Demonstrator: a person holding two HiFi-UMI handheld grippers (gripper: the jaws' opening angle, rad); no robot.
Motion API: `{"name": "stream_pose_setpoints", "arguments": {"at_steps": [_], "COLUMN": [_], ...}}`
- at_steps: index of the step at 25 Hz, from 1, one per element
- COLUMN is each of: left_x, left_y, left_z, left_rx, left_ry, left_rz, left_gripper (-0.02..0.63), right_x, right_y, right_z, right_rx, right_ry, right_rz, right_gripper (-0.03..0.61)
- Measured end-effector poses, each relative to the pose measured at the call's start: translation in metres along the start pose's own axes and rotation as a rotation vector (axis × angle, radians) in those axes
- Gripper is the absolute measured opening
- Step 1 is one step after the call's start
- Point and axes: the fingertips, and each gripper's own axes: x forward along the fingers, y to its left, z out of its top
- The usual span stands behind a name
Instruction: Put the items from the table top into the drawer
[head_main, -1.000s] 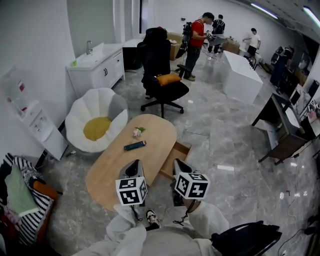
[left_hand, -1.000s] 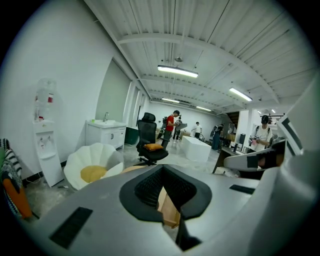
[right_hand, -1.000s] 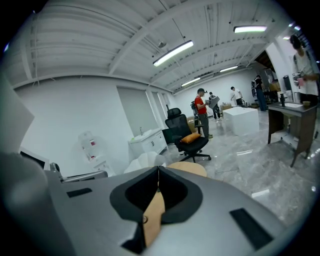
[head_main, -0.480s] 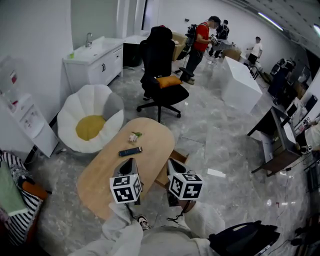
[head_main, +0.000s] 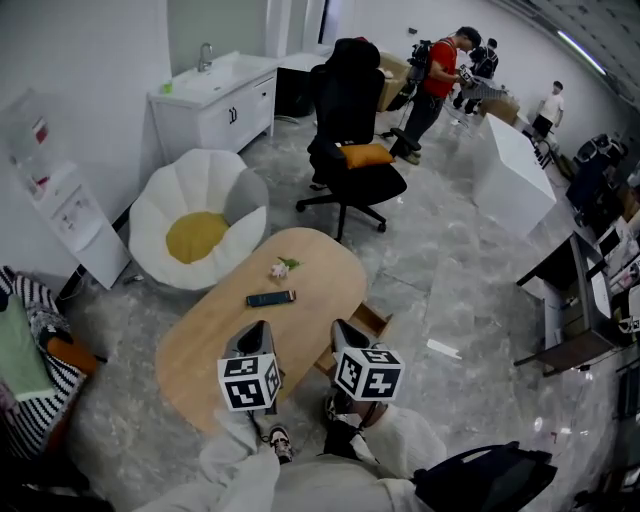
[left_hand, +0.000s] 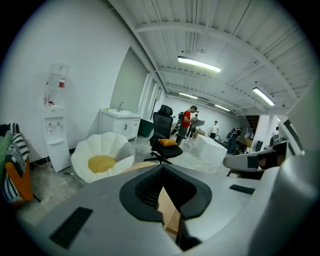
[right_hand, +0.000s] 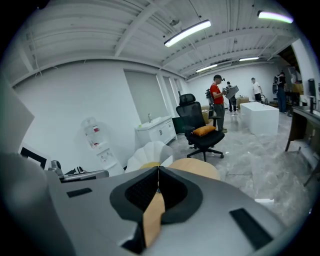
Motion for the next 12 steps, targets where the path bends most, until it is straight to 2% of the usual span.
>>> {"name": "stream_pose_setpoints", "arguments": {"at_steps": [5, 12], "left_x": [0.026, 0.05], "left_y": [-0.007, -0.017], "left_z": [0.01, 0.007], "left_rx": [-0.052, -0.131], "left_ry": [-0.019, -0.026], "left_rz": [0.111, 0.259], "left_gripper": [-0.006, -0.006], "right_x": [0.038, 0.078], "right_y": [-0.013, -0.04], "right_z": [0.02, 0.045], "right_rx": [-0.076, -0.161], "right_ry": [0.059, 0.125], "right_rz": [0.128, 0.249], "right_gripper": [0.061, 0.061]}}
